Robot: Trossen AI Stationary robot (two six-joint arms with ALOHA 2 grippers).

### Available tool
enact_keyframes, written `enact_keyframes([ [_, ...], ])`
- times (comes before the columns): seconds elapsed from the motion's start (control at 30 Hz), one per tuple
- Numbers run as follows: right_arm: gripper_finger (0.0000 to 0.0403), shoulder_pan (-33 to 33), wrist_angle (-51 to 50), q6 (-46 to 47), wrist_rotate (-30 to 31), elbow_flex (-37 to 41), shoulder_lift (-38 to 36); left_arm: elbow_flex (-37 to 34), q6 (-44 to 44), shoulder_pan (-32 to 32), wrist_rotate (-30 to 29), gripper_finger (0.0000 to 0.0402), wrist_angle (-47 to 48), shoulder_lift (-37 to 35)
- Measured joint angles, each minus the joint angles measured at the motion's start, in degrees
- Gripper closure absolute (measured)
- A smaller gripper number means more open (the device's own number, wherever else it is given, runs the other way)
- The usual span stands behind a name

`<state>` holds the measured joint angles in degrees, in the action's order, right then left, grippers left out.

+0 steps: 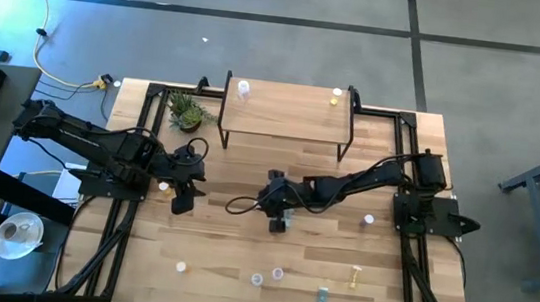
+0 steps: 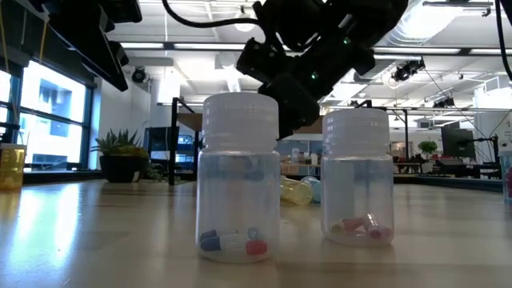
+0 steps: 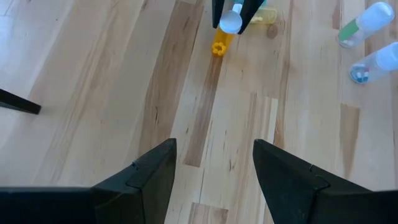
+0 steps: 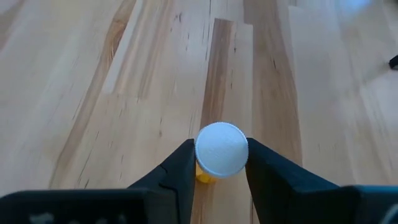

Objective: Pick and place medicine bottles onto shelf by color
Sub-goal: Put the top right orange pill bottle on the shelf

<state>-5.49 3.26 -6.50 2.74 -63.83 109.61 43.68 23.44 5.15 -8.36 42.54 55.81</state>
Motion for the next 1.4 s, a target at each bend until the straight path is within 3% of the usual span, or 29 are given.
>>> enact_keyframes([
  [0.47,0.0291,4.11,-2.48,-3.92,0.19,0.00,-11.96,0.02,0.00,0.00,0.02,0.0199,0.05,0.02],
  [0.63,0.0291,7.17,-2.81,-6.29,3.79,0.00,-17.63,0.02,0.00,0.00,0.02,0.0199,0.04,0.02],
  [0.83,0.0291,13.18,-2.48,-6.65,4.53,-0.07,-24.65,0.02,0.00,0.00,0.04,0.0199,0.04,0.02],
  [0.97,0.0291,17.94,-3.76,-6.65,8.82,-2.35,-27.44,0.02,0.00,0.00,0.04,0.0199,0.04,0.02],
  [1.4,0.0291,33.79,-19.85,0.08,7.12,-13.86,-27.16,0.02,-0.01,-0.01,0.04,0.0199,0.02,0.02],
])
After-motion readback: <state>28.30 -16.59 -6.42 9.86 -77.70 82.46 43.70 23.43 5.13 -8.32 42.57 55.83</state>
